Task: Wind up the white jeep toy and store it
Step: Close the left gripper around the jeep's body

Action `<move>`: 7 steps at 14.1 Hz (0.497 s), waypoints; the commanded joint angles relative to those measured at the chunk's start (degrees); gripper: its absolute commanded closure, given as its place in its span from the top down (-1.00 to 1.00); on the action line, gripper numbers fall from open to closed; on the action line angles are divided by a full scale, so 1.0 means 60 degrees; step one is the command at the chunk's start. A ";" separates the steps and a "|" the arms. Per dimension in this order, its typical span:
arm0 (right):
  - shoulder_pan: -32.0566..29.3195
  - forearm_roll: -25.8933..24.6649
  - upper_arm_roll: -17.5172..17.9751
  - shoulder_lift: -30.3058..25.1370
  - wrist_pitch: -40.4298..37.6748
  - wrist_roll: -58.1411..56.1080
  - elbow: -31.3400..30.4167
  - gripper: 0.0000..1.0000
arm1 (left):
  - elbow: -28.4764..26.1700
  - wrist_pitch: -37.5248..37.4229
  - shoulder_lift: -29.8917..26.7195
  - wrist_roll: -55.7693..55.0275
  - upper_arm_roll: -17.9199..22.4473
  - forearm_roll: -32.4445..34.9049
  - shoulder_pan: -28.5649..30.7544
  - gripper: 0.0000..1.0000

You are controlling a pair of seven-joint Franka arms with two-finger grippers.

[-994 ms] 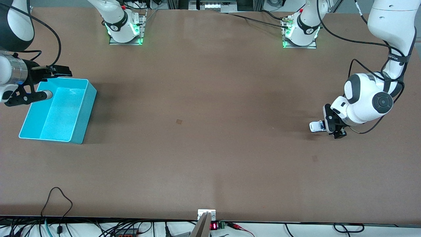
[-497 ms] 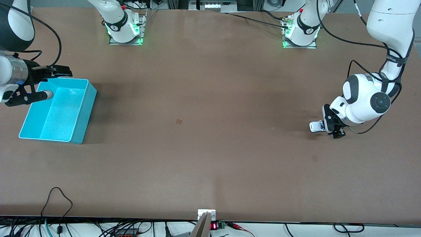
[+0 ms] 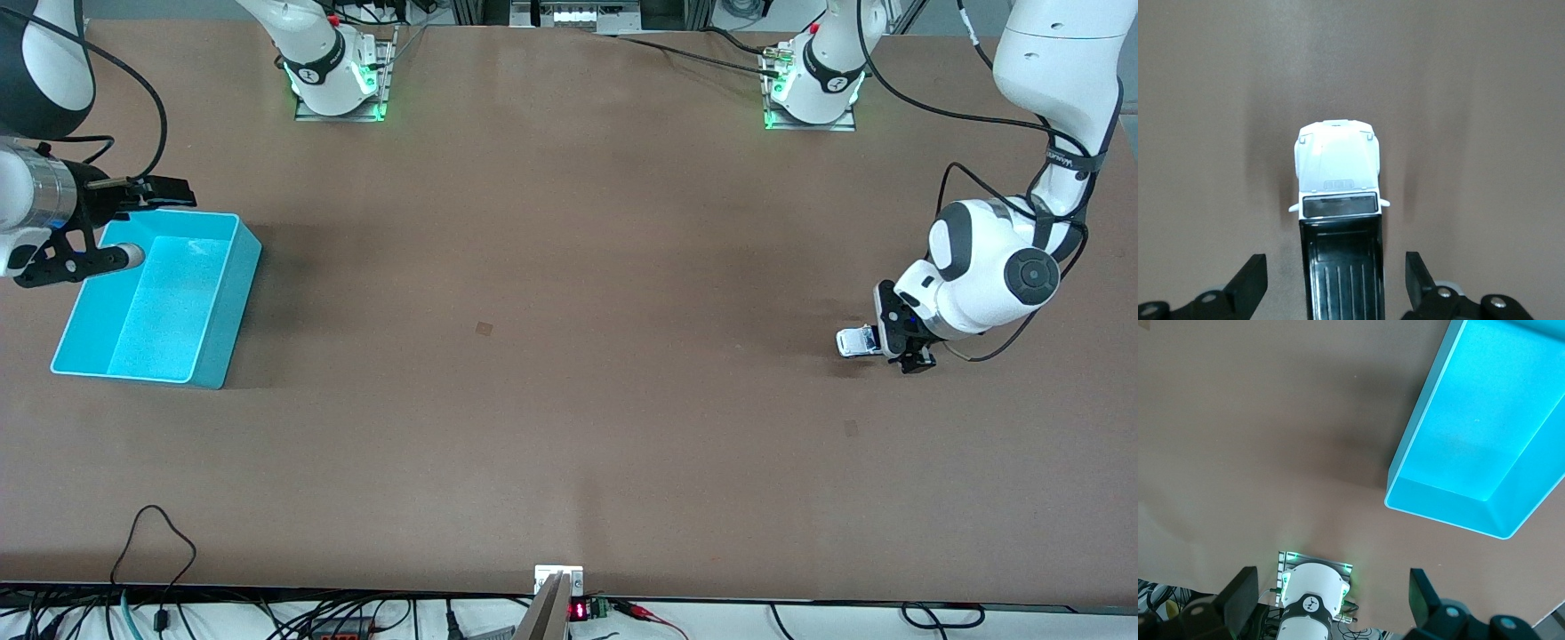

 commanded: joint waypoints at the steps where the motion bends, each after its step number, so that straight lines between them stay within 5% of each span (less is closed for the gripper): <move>1: 0.0020 -0.0054 -0.0003 -0.0004 -0.0089 -0.0001 0.0051 1.00 | -0.0041 0.0219 0.0044 0.0413 -0.0079 0.0202 0.0127 0.74; 3: 0.0020 -0.0054 -0.0003 -0.0004 -0.0089 -0.0001 0.0051 1.00 | -0.0041 0.0277 0.0029 0.0502 -0.0079 0.0188 0.0142 0.51; 7: 0.0020 -0.0054 -0.0003 -0.0004 -0.0089 -0.0030 0.0051 1.00 | -0.0041 0.0278 0.0044 0.0517 -0.0079 0.0188 0.0142 0.42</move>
